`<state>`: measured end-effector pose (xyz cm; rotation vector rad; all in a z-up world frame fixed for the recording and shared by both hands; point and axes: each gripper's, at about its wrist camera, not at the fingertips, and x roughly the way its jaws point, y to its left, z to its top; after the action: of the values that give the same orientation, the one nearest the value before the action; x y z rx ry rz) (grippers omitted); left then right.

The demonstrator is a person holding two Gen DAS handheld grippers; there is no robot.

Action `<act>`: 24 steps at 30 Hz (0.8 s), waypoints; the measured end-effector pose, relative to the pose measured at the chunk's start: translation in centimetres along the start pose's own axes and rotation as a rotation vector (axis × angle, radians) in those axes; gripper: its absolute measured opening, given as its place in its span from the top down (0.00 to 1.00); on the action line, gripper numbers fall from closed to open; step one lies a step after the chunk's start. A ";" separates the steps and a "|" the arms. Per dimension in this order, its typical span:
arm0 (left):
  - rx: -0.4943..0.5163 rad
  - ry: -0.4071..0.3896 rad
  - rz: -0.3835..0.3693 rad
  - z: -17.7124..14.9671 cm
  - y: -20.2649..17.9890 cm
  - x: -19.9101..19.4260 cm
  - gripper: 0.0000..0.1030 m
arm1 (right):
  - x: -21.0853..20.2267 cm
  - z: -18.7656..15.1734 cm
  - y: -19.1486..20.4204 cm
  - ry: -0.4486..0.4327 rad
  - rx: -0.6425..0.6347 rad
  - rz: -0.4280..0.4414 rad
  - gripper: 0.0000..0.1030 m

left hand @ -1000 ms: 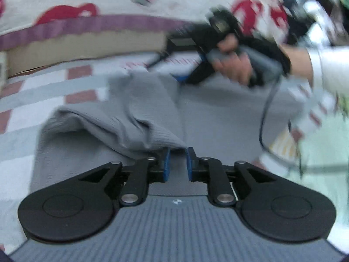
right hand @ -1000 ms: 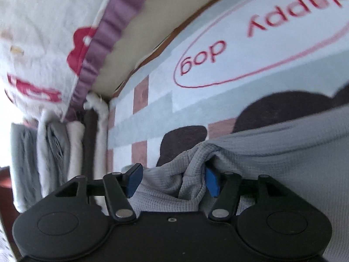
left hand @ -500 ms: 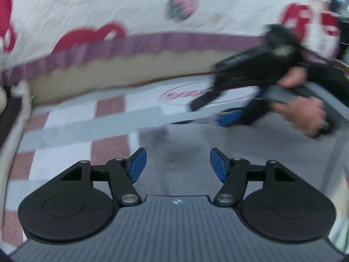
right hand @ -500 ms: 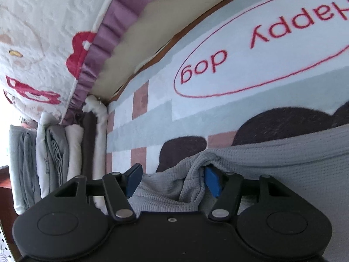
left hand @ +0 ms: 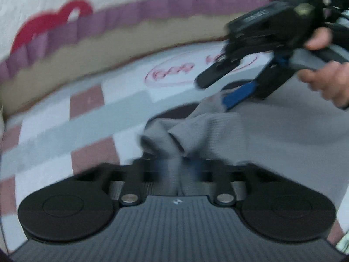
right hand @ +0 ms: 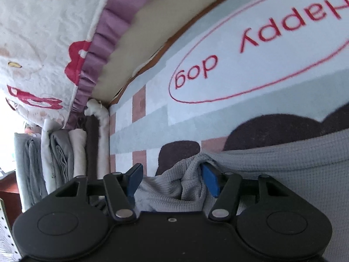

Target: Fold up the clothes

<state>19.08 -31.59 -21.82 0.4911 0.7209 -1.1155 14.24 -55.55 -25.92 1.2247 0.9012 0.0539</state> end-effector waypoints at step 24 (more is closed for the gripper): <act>-0.765 -0.052 0.045 -9.4 5.3 -10.8 0.41 | 0.4 -0.7 2.6 0.070 -0.302 -0.058 0.31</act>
<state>18.68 -16.36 -20.25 -0.1706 1.0137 -0.7279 15.12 -53.81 -24.05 0.9203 0.9511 0.1816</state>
